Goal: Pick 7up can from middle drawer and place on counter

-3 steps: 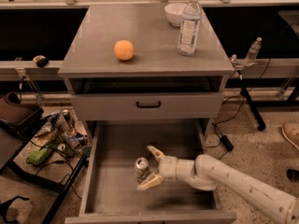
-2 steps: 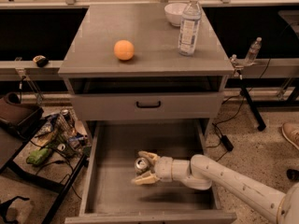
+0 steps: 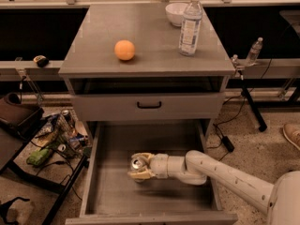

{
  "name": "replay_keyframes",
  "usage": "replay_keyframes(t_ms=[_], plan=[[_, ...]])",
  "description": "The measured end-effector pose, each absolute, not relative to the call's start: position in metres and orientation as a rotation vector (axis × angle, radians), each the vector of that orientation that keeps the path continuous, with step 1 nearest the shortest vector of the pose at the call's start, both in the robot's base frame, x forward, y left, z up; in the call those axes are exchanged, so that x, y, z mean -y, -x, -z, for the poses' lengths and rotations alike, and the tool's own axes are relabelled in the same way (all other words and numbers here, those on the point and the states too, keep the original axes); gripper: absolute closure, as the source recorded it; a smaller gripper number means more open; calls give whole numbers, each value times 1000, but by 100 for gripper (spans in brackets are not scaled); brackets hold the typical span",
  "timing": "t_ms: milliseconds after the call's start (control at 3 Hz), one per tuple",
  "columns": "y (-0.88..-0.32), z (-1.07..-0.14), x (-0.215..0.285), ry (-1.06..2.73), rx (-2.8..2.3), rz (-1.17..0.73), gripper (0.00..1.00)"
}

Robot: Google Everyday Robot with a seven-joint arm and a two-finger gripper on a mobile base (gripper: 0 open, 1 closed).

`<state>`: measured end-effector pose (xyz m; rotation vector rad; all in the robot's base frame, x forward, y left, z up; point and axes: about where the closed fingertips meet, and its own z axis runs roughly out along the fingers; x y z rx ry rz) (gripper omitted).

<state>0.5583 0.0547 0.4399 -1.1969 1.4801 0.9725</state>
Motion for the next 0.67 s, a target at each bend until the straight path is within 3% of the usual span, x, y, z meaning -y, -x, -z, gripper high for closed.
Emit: replay_keyframes(t_ms=[333,667], plan=[[-561,-492,-44,1207,-1489,-950,95],[-559,-631,0,1219,-1449,-951,100]])
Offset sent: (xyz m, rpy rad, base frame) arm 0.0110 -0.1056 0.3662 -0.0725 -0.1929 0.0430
